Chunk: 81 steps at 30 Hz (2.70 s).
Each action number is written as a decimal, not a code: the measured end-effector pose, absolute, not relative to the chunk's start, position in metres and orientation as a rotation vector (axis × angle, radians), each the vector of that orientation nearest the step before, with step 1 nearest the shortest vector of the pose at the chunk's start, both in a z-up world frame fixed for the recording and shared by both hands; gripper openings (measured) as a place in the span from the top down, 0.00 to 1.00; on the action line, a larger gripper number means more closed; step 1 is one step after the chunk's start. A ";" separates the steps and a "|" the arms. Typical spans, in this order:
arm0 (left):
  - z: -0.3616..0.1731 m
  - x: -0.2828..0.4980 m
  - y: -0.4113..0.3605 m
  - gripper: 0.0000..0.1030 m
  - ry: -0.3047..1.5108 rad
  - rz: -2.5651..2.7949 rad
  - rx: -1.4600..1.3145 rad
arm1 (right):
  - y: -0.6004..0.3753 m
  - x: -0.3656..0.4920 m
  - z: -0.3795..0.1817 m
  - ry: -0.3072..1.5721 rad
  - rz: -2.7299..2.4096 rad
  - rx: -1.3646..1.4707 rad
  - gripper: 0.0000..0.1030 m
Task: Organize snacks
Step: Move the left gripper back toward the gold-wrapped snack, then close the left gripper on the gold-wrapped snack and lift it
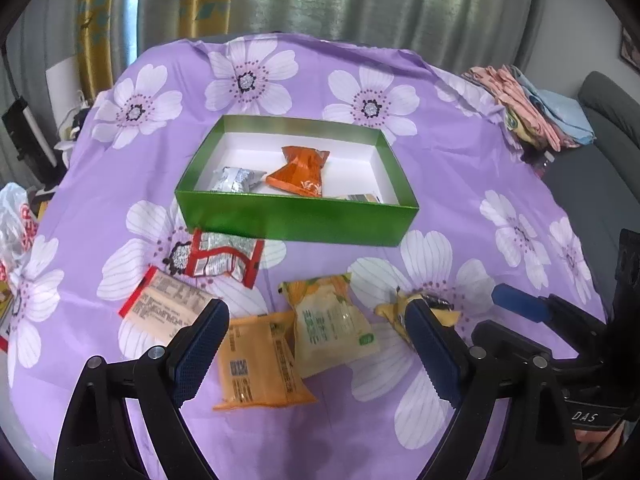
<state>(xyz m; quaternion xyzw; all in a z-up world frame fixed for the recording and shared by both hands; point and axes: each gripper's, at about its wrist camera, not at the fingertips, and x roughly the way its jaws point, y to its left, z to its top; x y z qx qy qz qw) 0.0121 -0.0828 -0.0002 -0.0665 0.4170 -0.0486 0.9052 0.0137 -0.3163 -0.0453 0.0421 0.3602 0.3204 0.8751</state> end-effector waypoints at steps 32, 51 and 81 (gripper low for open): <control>-0.042 0.005 -0.131 0.13 0.972 -0.245 -0.113 | -0.335 0.016 -0.103 0.853 0.640 0.084 0.28; -0.044 0.036 -0.167 0.13 0.963 -0.298 0.054 | -0.337 0.040 -0.115 0.864 0.642 0.109 0.28; -0.063 0.077 -0.191 0.33 1.053 -0.505 0.014 | -0.330 0.063 -0.119 0.897 0.758 0.107 0.52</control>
